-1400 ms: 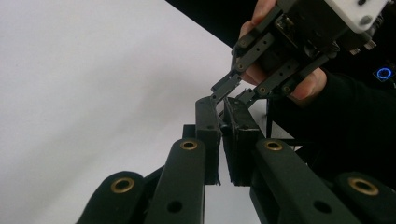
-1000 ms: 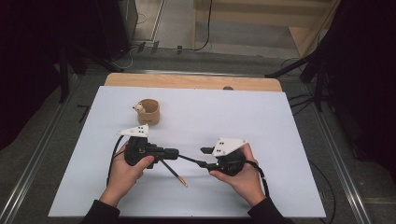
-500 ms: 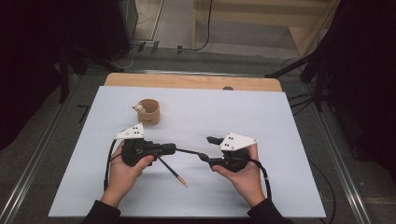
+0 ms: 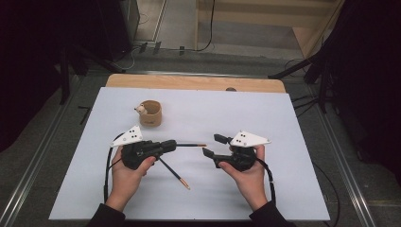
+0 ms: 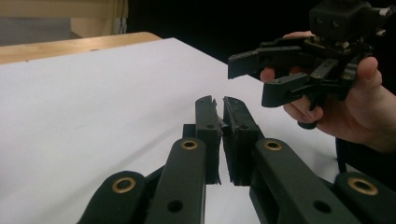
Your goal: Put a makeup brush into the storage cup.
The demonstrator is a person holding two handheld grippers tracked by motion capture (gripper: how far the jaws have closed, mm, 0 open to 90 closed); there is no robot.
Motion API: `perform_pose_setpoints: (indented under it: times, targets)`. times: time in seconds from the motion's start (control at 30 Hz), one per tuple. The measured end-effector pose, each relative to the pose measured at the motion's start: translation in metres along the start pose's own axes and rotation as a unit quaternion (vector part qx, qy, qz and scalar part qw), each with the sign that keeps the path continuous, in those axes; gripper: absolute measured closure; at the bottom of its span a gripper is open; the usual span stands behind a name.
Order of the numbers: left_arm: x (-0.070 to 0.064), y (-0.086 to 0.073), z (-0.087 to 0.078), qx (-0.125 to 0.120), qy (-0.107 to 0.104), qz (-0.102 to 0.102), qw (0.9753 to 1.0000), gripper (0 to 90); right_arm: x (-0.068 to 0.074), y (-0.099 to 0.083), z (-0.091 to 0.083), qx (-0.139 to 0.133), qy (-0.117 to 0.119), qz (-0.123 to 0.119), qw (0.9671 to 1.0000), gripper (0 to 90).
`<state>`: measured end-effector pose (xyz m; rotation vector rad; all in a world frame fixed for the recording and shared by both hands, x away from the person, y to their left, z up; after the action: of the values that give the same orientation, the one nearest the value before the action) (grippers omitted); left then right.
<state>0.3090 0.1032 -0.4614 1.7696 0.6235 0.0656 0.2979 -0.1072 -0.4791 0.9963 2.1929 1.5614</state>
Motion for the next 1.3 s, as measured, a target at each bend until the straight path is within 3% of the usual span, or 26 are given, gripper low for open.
perform_pose_setpoints:
  times: [0.27,0.47,0.63,0.8,0.9,1.1,1.3]
  targets:
    - [0.0,0.001,0.001,-0.029,0.029,0.017,0.999,85.9,0.0,-0.001,0.003,-0.013,-0.031,0.01,0.9994,32.3]
    - [-0.001,0.0,0.002,-0.04,0.044,0.017,0.9981,85.9,0.001,0.001,0.004,-0.023,-0.089,0.02,0.9956,29.8]
    - [0.0,0.002,0.0,-0.056,0.059,0.023,0.9965,86.0,0.008,0.0,0.01,-0.032,-0.079,0.042,0.9954,28.1]
    - [0.001,0.003,-0.001,-0.068,0.074,0.027,0.9945,86.0,0.011,-0.002,0.014,-0.051,-0.098,0.068,0.9915,27.4]
    - [0.0,0.004,-0.002,-0.087,0.083,0.032,0.9922,86.0,0.015,-0.001,0.016,-0.067,-0.094,0.09,0.9893,26.9]
    - [-0.003,0.005,-0.002,-0.111,0.095,0.034,0.9887,86.0,0.019,0.001,0.019,-0.093,-0.083,0.147,0.9813,25.0]
    - [-0.006,0.004,0.001,-0.121,0.095,0.043,0.9871,86.0,0.025,0.002,0.022,-0.1,-0.051,0.194,0.9746,27.2]
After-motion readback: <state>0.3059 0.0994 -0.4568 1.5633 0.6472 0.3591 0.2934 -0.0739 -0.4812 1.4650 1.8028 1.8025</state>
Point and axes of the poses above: each handheld gripper's, and its own axes: z roughly forward along the jaws, y roughly out of its top, x roughly to its left, the point moved 7 cm from there along z, roughly forward along the jaws, and after that the axes turned 1 degree about y, right-handed, at the moved point
